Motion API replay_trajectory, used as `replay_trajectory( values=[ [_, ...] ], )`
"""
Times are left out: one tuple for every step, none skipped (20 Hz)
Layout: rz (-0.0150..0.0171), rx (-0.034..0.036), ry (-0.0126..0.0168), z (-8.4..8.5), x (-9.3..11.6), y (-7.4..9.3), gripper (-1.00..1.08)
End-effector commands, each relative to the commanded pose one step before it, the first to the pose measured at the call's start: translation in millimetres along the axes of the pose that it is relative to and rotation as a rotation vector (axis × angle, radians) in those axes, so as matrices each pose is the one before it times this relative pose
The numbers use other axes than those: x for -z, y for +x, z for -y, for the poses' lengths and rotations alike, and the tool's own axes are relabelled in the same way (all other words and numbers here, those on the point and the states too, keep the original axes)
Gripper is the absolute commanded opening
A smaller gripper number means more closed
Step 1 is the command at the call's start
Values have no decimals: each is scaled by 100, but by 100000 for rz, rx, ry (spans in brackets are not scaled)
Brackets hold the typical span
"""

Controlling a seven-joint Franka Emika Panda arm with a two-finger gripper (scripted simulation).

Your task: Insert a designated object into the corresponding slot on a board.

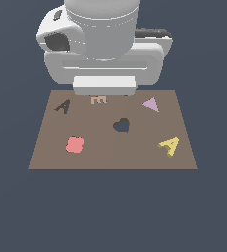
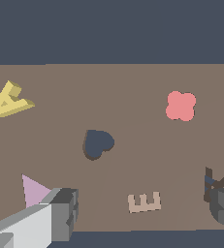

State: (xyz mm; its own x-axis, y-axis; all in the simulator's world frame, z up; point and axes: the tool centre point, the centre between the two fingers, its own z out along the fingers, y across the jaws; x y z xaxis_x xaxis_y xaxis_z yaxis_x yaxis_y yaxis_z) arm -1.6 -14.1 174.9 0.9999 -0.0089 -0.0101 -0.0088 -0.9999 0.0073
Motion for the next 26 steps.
replay_trajectory(
  values=[
    [0, 0, 0, -1, 0, 0, 100],
    [0, 0, 0, 41, -7, -1, 100],
    [-2, -195, 1, 3, -19, -4, 100],
    [-1, -229, 3, 63, -33, -6, 100],
    [-2, -338, 4, 78, -47, -8, 100],
    [-3, -431, 5, 103, -60, -10, 100],
    [-3, -526, 6, 126, -74, -13, 100],
    [-4, -621, 7, 149, -87, -15, 100],
    [-5, -721, 9, 170, -100, -17, 100],
    [-5, -811, 10, 197, -114, -19, 100],
    [-6, -911, 11, 218, -127, -21, 100],
    [-6, -1005, 12, 242, -141, -23, 100],
    [-7, -1102, 13, 265, -154, -25, 100],
    [-8, -1198, 14, 288, -168, -27, 100],
    [-8, -1295, 15, 311, -181, -29, 100],
    [-9, -1391, 16, 335, -195, -30, 100],
    [-10, -1489, 17, 359, -209, -32, 100],
    [-11, -1587, 18, 383, -223, -34, 100],
    [-11, -1687, 20, 406, -237, -35, 100],
    [-12, -1786, 21, 432, -251, -36, 100],
    [-13, -1887, 22, 456, -266, -38, 100],
    [-14, -1989, 23, 482, -280, -39, 100],
    [-15, -2094, 24, 507, -295, -40, 100],
    [-16, -2200, 25, 534, -311, -41, 100],
    [-17, -2310, 26, 561, -326, -42, 100],
    [-18, -2420, 27, 589, -342, -42, 100]
  ],
)
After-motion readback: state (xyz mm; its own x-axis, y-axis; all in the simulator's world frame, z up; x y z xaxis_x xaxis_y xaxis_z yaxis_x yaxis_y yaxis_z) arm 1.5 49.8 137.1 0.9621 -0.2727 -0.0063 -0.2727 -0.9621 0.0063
